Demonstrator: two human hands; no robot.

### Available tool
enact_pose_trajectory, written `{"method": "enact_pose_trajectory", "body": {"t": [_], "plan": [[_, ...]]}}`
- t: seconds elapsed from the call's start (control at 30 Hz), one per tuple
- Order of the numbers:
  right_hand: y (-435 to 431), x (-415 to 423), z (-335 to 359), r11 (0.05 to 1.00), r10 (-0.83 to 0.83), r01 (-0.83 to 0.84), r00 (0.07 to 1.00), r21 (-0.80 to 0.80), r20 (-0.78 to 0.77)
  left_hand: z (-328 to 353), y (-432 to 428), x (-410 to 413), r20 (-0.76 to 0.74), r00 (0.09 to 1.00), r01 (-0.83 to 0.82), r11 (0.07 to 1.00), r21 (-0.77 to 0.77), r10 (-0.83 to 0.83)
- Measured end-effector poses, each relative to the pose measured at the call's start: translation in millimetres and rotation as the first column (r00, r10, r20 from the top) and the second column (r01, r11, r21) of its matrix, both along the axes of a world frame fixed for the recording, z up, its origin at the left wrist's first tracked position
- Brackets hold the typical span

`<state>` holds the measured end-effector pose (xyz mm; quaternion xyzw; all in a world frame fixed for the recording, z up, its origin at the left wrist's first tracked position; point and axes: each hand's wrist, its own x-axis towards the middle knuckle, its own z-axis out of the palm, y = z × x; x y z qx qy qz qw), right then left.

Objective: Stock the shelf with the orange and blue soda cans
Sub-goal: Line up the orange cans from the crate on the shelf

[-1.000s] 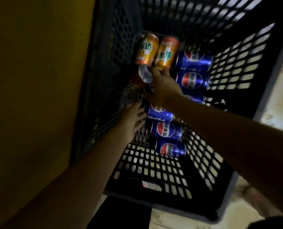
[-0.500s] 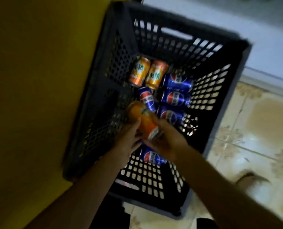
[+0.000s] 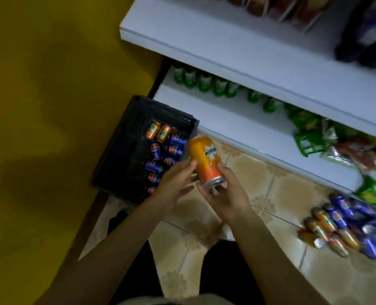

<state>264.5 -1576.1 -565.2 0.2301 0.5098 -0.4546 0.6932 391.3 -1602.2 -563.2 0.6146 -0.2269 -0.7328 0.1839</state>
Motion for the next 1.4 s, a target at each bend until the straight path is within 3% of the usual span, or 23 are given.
{"method": "enact_pose_trajectory", "body": {"t": [0.13, 0.27, 0.5, 0.57, 0.7, 0.77, 0.83, 0.9, 0.97, 1.07, 1.17, 1.3, 1.4], "plan": [[31.1, -74.3, 101.9, 0.987, 0.058, -0.078, 0.988, -0.137, -0.144, 97.1, 44.5, -70.1, -0.151, 0.988, -0.043, 0.991, -0.125, 0.024], [65.3, -115.9, 167.1, 0.947, -0.034, -0.050, 0.966, -0.316, -0.257, 161.4, 68.0, -112.5, -0.220, 0.972, 0.021, 0.968, -0.250, -0.078], [89.4, -127.9, 237.7, 0.816, -0.250, -0.204, 0.720, -0.542, -0.648, 247.6, 62.7, -151.4, -0.204, 0.947, 0.116, 0.858, -0.500, -0.248], [91.6, -130.9, 251.9, 0.788, -0.303, -0.226, 0.666, -0.572, -0.682, 263.5, 59.0, -158.2, -0.195, 0.948, 0.105, 0.826, -0.554, -0.252], [88.7, -143.2, 278.5, 0.729, -0.353, -0.185, 0.723, -0.659, -0.594, 290.0, 55.9, -167.0, -0.207, 0.955, 0.023, 0.752, -0.659, -0.211], [89.4, -149.2, 287.7, 0.704, -0.351, -0.189, 0.746, -0.685, -0.566, 298.4, 56.4, -166.1, -0.254, 0.945, -0.012, 0.754, -0.657, -0.207], [92.2, -155.9, 292.1, 0.678, -0.352, -0.167, 0.781, -0.716, -0.516, 302.7, 59.3, -163.1, -0.433, 0.872, -0.066, 0.823, -0.564, -0.227], [93.6, -164.2, 298.4, 0.659, -0.351, -0.153, 0.803, -0.736, -0.481, 308.6, 63.7, -163.2, -0.657, 0.712, -0.084, 0.899, -0.430, -0.248], [92.8, -173.8, 304.6, 0.655, -0.339, -0.184, 0.796, -0.733, -0.502, 312.2, 67.7, -168.0, -0.781, 0.562, -0.062, 0.927, -0.369, -0.273], [91.4, -184.3, 313.3, 0.621, -0.300, -0.276, 0.781, -0.733, -0.548, 314.8, 69.1, -176.2, -0.865, 0.408, -0.014, 0.945, -0.327, -0.294], [87.7, -192.3, 327.6, 0.568, -0.289, -0.436, 0.688, -0.698, -0.665, 320.8, 69.1, -187.8, -0.886, 0.307, 0.081, 0.937, -0.339, -0.347], [88.1, -199.8, 361.3, 0.497, -0.264, -0.622, 0.556, -0.605, -0.788, 320.6, 70.0, -201.9, -0.841, 0.304, 0.118, 0.894, -0.432, -0.447], [85.4, -206.8, 378.1, 0.465, -0.366, -0.609, 0.530, -0.643, -0.765, 326.6, 72.0, -207.7, -0.832, 0.434, 0.068, 0.934, -0.351, -0.345]]}}
